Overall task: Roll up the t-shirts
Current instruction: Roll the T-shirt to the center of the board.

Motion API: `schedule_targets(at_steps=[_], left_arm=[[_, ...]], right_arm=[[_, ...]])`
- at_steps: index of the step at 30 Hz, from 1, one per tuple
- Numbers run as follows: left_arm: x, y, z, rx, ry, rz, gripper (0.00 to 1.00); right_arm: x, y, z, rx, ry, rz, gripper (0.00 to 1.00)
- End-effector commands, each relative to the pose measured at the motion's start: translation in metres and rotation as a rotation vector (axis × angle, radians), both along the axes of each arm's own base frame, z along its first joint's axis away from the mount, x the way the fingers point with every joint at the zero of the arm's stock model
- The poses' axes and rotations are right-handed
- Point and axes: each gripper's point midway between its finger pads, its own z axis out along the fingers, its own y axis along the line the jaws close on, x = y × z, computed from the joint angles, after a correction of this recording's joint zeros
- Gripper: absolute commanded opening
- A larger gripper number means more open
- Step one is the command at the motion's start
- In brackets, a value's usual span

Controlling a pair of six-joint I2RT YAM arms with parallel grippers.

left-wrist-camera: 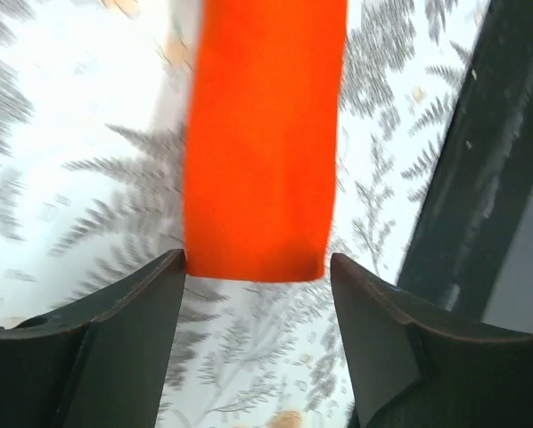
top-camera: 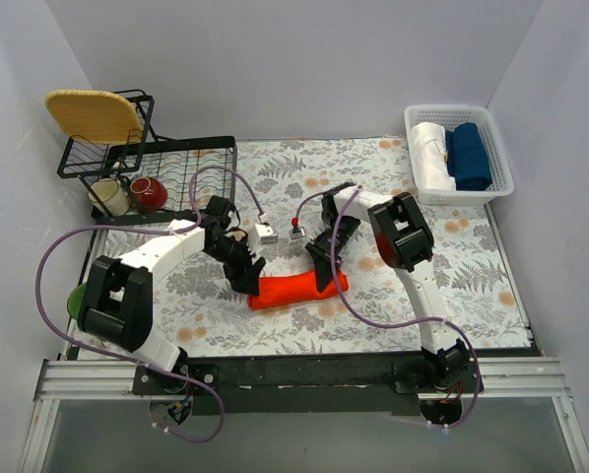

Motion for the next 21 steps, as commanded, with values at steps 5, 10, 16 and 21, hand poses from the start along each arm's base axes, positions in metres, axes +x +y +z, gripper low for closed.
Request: schedule_targets(at_steps=[5,10,16,21], left_arm=[[0.041,-0.077,0.06,-0.146,-0.212,-0.12,0.36],[0.029,-0.086,0.028,-0.141,-0.165,-0.175,0.0],[0.01,-0.091,0.023,-0.187,-0.091,-0.167,0.0],[-0.004,-0.099,0.019,-0.209,-0.053,-0.181,0.0]], right_arm=[[0.009,-0.03,-0.071,-0.151,-0.133,0.146,0.05],[0.012,-0.028,-0.072,-0.139,-0.15,0.148,0.05],[0.018,-0.025,-0.073,-0.136,-0.163,0.141,0.05],[0.017,-0.024,-0.076,-0.14,-0.15,0.135,0.05]])
